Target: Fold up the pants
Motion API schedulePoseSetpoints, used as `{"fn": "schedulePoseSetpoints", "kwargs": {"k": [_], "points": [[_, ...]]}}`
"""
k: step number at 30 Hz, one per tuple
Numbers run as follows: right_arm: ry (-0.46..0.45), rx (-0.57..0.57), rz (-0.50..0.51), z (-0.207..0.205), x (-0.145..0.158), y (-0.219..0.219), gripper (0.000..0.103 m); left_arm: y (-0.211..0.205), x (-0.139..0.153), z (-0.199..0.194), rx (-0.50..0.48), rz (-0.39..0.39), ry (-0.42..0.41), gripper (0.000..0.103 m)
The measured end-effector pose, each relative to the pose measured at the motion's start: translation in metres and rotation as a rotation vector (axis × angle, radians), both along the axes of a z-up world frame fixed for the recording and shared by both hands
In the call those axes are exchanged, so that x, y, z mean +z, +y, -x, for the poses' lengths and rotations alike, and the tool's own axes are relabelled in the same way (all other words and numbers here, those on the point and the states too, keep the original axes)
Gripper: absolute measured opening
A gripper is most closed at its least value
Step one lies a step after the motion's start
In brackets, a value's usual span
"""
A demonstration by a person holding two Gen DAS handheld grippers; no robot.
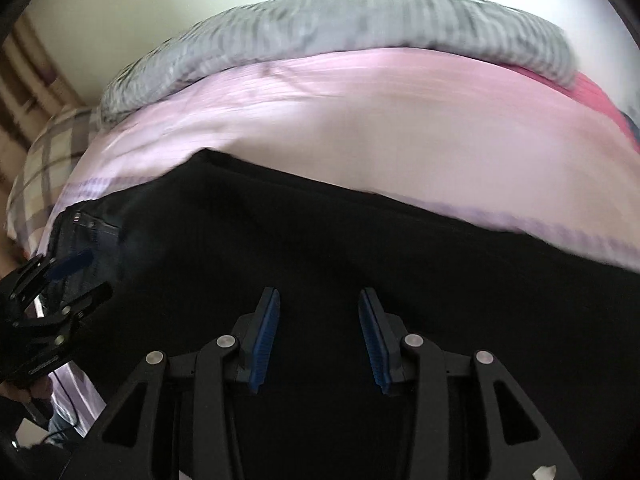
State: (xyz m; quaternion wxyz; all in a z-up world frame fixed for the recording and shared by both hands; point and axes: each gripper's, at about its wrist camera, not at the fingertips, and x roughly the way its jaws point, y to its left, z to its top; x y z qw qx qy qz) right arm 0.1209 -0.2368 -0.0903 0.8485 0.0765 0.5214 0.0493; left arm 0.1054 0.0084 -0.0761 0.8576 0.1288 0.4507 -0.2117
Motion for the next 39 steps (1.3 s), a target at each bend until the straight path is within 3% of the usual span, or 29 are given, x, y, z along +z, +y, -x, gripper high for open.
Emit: {"fn": "schedulePoseSetpoints", "kwargs": {"k": [4, 6, 7, 10, 12, 15, 19, 22, 29, 32, 33, 35, 39], "points": [[0.005, -0.130, 0.017, 0.033, 0.001, -0.061, 0.036, -0.027, -0.009, 0.010, -0.076, -0.004, 0.018, 0.057], [0.019, -0.196, 0.054, 0.048, 0.002, -0.088, 0.040, -0.032, -0.017, 0.010, -0.090, -0.033, 0.028, 0.060], [0.029, -0.241, 0.099, 0.057, 0.001, -0.104, 0.040, -0.030, -0.020, 0.010, -0.086, -0.037, 0.004, 0.069], [0.033, -0.342, 0.076, 0.087, 0.003, -0.151, 0.038, -0.018, -0.020, 0.000, -0.068, -0.002, 0.049, 0.069], [0.048, -0.423, 0.108, 0.106, 0.003, -0.178, 0.041, -0.020, -0.017, -0.001, -0.067, -0.018, 0.062, 0.069], [0.036, -0.503, 0.081, 0.133, 0.007, -0.207, 0.041, -0.032, -0.010, 0.002, -0.044, -0.045, 0.057, 0.069], [-0.009, -0.538, 0.081, 0.145, 0.017, -0.212, 0.042, -0.063, 0.020, 0.010, -0.100, 0.052, -0.010, 0.069], [0.008, -0.492, 0.148, 0.142, 0.012, -0.202, 0.041, -0.108, 0.029, 0.012, -0.190, 0.070, -0.026, 0.070], [0.011, -0.459, 0.215, 0.158, 0.002, -0.201, 0.040, -0.194, 0.011, 0.014, -0.326, 0.024, -0.042, 0.070], [0.019, -0.495, 0.240, 0.172, 0.006, -0.217, 0.040, -0.201, -0.013, 0.004, -0.300, -0.051, -0.008, 0.070], [0.017, -0.527, 0.238, 0.180, 0.008, -0.225, 0.041, -0.198, -0.017, 0.000, -0.286, -0.042, -0.001, 0.077], [-0.005, -0.583, 0.196, 0.195, 0.013, -0.242, 0.042, -0.189, -0.018, -0.011, -0.235, -0.027, 0.004, 0.081], [-0.084, -0.682, -0.079, 0.237, 0.014, -0.276, 0.044, -0.178, -0.006, -0.012, -0.199, 0.005, 0.017, 0.081]]}}
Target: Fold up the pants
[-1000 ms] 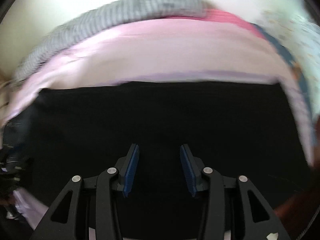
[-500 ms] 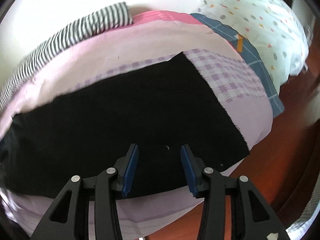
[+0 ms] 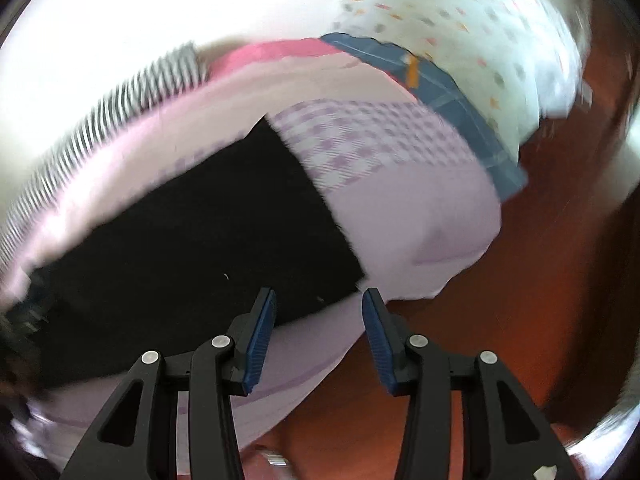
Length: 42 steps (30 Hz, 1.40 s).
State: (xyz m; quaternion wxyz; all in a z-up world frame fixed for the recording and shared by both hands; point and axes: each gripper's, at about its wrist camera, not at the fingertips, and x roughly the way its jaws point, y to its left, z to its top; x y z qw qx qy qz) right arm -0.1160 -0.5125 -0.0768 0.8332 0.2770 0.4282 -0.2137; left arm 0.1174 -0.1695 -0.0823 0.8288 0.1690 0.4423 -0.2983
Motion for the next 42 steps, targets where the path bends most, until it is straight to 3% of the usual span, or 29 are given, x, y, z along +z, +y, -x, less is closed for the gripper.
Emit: {"fn": "schedulePoseSetpoints", "kwargs": {"k": [3, 6, 18, 20, 21, 22, 32, 37, 42], "points": [[-0.100, -0.032, -0.139, 0.018, -0.011, -0.009, 0.044, -0.001, 0.009, 0.015, -0.031, 0.025, -0.023, 0.081], [-0.153, -0.033, -0.194, 0.018, -0.022, -0.006, 0.044, -0.004, 0.010, 0.026, -0.062, 0.028, -0.009, 0.081], [-0.236, -0.102, -0.224, 0.002, -0.034, -0.013, 0.039, -0.014, -0.004, 0.046, -0.103, -0.035, -0.001, 0.081], [-0.245, -0.128, -0.223, 0.006, -0.036, -0.015, 0.028, -0.012, -0.009, 0.045, -0.090, -0.040, 0.011, 0.081], [-0.249, -0.146, -0.226, 0.009, -0.037, -0.018, 0.015, -0.011, -0.011, 0.044, -0.083, -0.040, 0.023, 0.081], [-0.274, -0.155, -0.244, 0.013, -0.038, -0.020, 0.012, -0.010, -0.012, 0.044, -0.079, -0.029, 0.026, 0.081], [-0.252, -0.122, -0.198, -0.007, -0.037, -0.017, 0.015, -0.002, -0.016, 0.042, -0.071, 0.001, 0.027, 0.085], [-0.234, -0.172, -0.223, -0.008, -0.037, -0.020, 0.009, 0.000, -0.017, 0.040, -0.069, 0.015, 0.020, 0.088], [-0.273, -0.159, -0.214, -0.016, -0.002, -0.007, 0.008, 0.004, -0.012, 0.034, -0.080, 0.029, 0.067, 0.088]]}}
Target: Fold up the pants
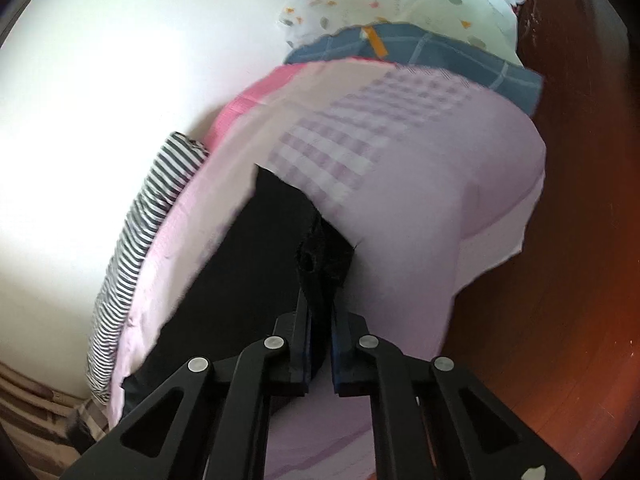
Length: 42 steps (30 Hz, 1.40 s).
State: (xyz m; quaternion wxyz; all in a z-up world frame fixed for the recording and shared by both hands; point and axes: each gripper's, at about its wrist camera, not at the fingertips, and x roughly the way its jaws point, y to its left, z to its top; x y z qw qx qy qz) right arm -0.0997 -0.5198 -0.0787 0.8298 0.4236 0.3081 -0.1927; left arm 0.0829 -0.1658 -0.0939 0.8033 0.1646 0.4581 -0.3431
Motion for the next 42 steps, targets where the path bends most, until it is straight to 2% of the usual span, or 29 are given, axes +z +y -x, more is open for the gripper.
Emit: {"fn": "schedulePoseSetpoints", "kwargs": {"k": [2, 6, 11, 15, 19, 22, 24, 27, 30, 36, 38, 40, 42], "points": [[-0.022, 0.049, 0.040, -0.013, 0.022, 0.014, 0.007, 0.013, 0.011, -0.007, 0.022, 0.063, 0.040, 0.088], [-0.057, 0.213, 0.117, -0.058, 0.062, 0.066, 0.007, 0.057, 0.039, -0.025, 0.089, 0.158, 0.068, 0.088], [-0.073, 0.473, 0.170, -0.127, 0.078, 0.163, 0.008, 0.131, 0.067, -0.043, 0.183, 0.238, 0.097, 0.088], [-0.048, 0.689, 0.165, -0.167, 0.062, 0.250, 0.008, 0.188, 0.074, -0.045, 0.267, 0.275, 0.116, 0.088], [0.039, 0.939, 0.159, -0.182, 0.023, 0.343, 0.008, 0.229, 0.062, -0.042, 0.346, 0.281, 0.142, 0.088], [0.132, 1.058, 0.234, -0.179, -0.006, 0.390, 0.009, 0.251, 0.053, -0.042, 0.413, 0.294, 0.166, 0.088], [0.150, 1.106, 0.218, -0.172, -0.014, 0.407, 0.009, 0.263, 0.050, -0.043, 0.440, 0.312, 0.176, 0.088], [0.166, 1.163, 0.286, -0.162, -0.014, 0.424, 0.009, 0.268, 0.049, -0.044, 0.451, 0.313, 0.166, 0.088], [0.202, 1.164, 0.279, -0.167, -0.020, 0.423, 0.009, 0.267, 0.045, -0.045, 0.459, 0.307, 0.164, 0.088], [0.217, 1.210, 0.286, -0.159, -0.016, 0.423, 0.010, 0.260, 0.047, -0.047, 0.452, 0.307, 0.145, 0.088], [0.218, 1.214, 0.282, -0.160, -0.017, 0.423, 0.014, 0.253, 0.047, -0.049, 0.444, 0.292, 0.138, 0.088], [0.228, 1.211, 0.228, -0.160, -0.012, 0.420, 0.034, 0.246, 0.049, -0.051, 0.437, 0.284, 0.137, 0.088], [0.226, 1.212, 0.254, -0.155, 0.001, 0.416, 0.042, 0.242, 0.053, -0.052, 0.427, 0.287, 0.123, 0.088]]}}
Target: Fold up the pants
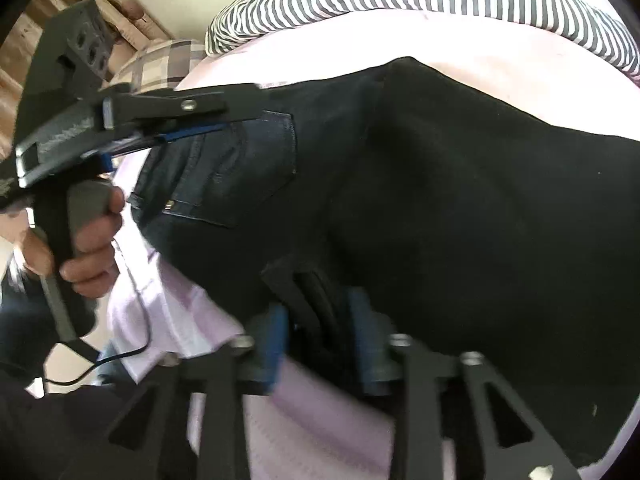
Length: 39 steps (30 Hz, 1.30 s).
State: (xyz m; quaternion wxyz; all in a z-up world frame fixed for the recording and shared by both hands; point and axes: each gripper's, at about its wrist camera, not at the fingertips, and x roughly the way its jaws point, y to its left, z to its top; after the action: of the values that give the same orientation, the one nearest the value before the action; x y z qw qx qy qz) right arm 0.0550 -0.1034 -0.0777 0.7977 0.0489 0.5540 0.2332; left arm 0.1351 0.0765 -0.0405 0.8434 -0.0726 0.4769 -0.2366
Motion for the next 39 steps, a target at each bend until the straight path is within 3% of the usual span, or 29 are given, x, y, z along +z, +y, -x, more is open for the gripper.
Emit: {"fn": "schedulePoseSetpoints", "kwargs": {"k": [3, 7, 10, 15, 19, 22, 24, 27, 32, 39], "points": [[-0.061, -0.016, 0.001, 0.009, 0.026, -0.015, 0.042, -0.009, 0.010, -0.003, -0.018, 0.005, -0.035, 0.088], [-0.163, -0.198, 0.108, 0.002, 0.047, -0.064, 0.042, -0.038, 0.017, -0.009, -0.067, -0.007, -0.074, 0.088], [-0.166, -0.343, 0.233, -0.017, 0.042, -0.097, 0.044, -0.069, 0.015, -0.009, -0.124, -0.041, -0.092, 0.088], [-0.138, -0.443, 0.269, -0.046, 0.025, -0.129, 0.040, -0.115, 0.003, -0.004, -0.219, -0.072, -0.111, 0.088], [-0.106, -0.455, 0.330, -0.065, 0.003, -0.141, 0.033, -0.138, -0.021, -0.010, -0.244, -0.166, -0.104, 0.088], [-0.116, -0.441, 0.345, -0.069, -0.002, -0.144, 0.032, -0.138, -0.050, -0.025, -0.197, -0.273, -0.047, 0.087], [-0.122, -0.429, 0.362, -0.070, -0.002, -0.141, 0.033, -0.135, -0.053, -0.023, -0.197, -0.271, -0.091, 0.087], [-0.114, -0.423, 0.359, -0.075, 0.001, -0.139, 0.036, -0.138, -0.053, -0.016, -0.213, -0.314, -0.093, 0.087], [-0.076, -0.391, 0.322, -0.044, 0.009, -0.128, 0.036, -0.126, -0.046, 0.015, -0.255, -0.305, -0.074, 0.087], [-0.043, -0.345, 0.369, 0.014, 0.013, -0.109, 0.039, -0.110, -0.030, 0.074, -0.356, -0.230, -0.080, 0.087]]}}
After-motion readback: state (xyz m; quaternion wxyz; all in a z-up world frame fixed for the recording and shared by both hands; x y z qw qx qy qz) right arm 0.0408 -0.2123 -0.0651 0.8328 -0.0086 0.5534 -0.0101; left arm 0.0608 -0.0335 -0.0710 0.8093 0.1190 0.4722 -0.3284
